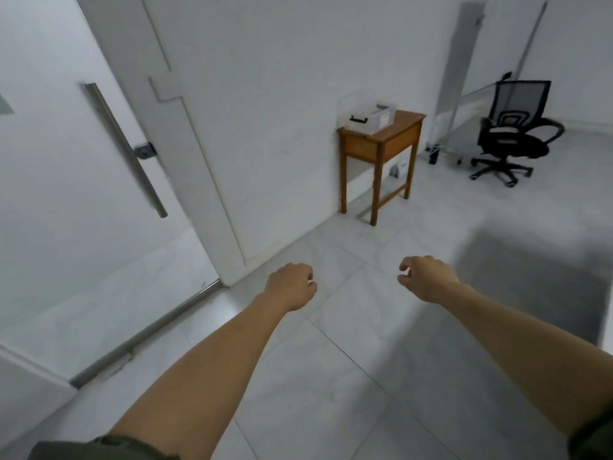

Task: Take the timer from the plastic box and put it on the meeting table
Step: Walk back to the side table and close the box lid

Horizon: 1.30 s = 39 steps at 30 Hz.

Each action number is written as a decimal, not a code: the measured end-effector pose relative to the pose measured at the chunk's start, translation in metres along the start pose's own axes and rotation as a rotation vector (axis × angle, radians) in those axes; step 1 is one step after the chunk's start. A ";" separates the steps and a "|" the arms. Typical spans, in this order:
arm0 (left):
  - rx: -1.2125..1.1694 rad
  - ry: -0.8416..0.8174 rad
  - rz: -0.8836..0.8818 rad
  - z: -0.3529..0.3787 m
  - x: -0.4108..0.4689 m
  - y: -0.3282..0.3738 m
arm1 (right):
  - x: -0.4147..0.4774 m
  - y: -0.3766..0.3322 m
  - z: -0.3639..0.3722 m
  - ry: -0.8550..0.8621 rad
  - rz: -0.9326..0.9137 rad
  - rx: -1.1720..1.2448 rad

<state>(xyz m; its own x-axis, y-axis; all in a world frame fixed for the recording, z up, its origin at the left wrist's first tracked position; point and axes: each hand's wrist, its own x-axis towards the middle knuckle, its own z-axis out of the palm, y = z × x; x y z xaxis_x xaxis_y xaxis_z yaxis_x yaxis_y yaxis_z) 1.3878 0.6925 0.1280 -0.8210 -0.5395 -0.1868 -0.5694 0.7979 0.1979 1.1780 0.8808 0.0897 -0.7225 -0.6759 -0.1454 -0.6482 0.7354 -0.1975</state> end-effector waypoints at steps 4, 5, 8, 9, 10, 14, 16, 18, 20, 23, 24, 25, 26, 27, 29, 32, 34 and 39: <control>-0.006 -0.040 0.038 -0.009 0.086 0.004 | 0.074 0.015 -0.016 -0.001 0.042 -0.002; -0.014 -0.043 0.046 -0.011 0.109 0.003 | 0.092 0.018 -0.018 0.004 0.049 0.010; 0.002 -0.056 0.095 -0.018 0.187 0.006 | 0.154 0.028 -0.022 0.004 0.075 0.005; 0.001 -0.054 0.115 -0.020 0.221 0.007 | 0.183 0.034 -0.022 0.012 0.093 0.004; 0.008 -0.055 0.131 -0.022 0.249 0.008 | 0.205 0.038 -0.024 0.012 0.107 -0.005; 0.019 -0.070 0.194 -0.042 0.354 0.018 | 0.289 0.057 -0.042 0.020 0.185 0.010; 0.038 -0.073 0.221 -0.060 0.410 0.028 | 0.329 0.069 -0.058 0.052 0.220 0.026; 0.043 -0.060 0.251 -0.075 0.455 0.042 | 0.360 0.081 -0.075 0.078 0.242 0.044; 0.043 -0.069 0.301 -0.084 0.501 0.065 | 0.391 0.103 -0.088 0.089 0.282 0.062; 0.037 -0.093 0.363 -0.081 0.564 0.105 | 0.434 0.147 -0.096 0.096 0.360 0.070; 0.040 -0.106 0.378 -0.080 0.581 0.116 | 0.446 0.159 -0.097 0.088 0.372 0.070; 0.046 -0.121 0.386 -0.078 0.600 0.129 | 0.460 0.174 -0.098 0.071 0.382 0.068; 0.047 -0.135 0.388 -0.075 0.622 0.143 | 0.476 0.191 -0.098 0.064 0.390 0.074; 0.045 -0.139 0.392 -0.070 0.654 0.162 | 0.501 0.215 -0.100 0.064 0.401 0.078; 0.030 -0.149 0.389 -0.066 0.692 0.184 | 0.532 0.245 -0.103 0.069 0.405 0.081; -0.001 -0.158 0.364 -0.062 0.758 0.227 | 0.589 0.301 -0.118 0.036 0.423 0.094; -0.007 -0.149 0.343 -0.068 0.803 0.259 | 0.632 0.339 -0.136 0.021 0.438 0.100; -0.040 -0.165 0.323 -0.076 0.884 0.306 | 0.722 0.396 -0.172 0.018 0.389 0.074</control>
<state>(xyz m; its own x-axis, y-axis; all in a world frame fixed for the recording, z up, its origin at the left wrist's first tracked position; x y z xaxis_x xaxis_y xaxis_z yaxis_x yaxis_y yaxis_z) 0.4846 0.4396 0.0969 -0.9428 -0.2080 -0.2606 -0.2856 0.9071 0.3092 0.3584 0.6922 0.0736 -0.9152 -0.3461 -0.2063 -0.3068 0.9305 -0.1999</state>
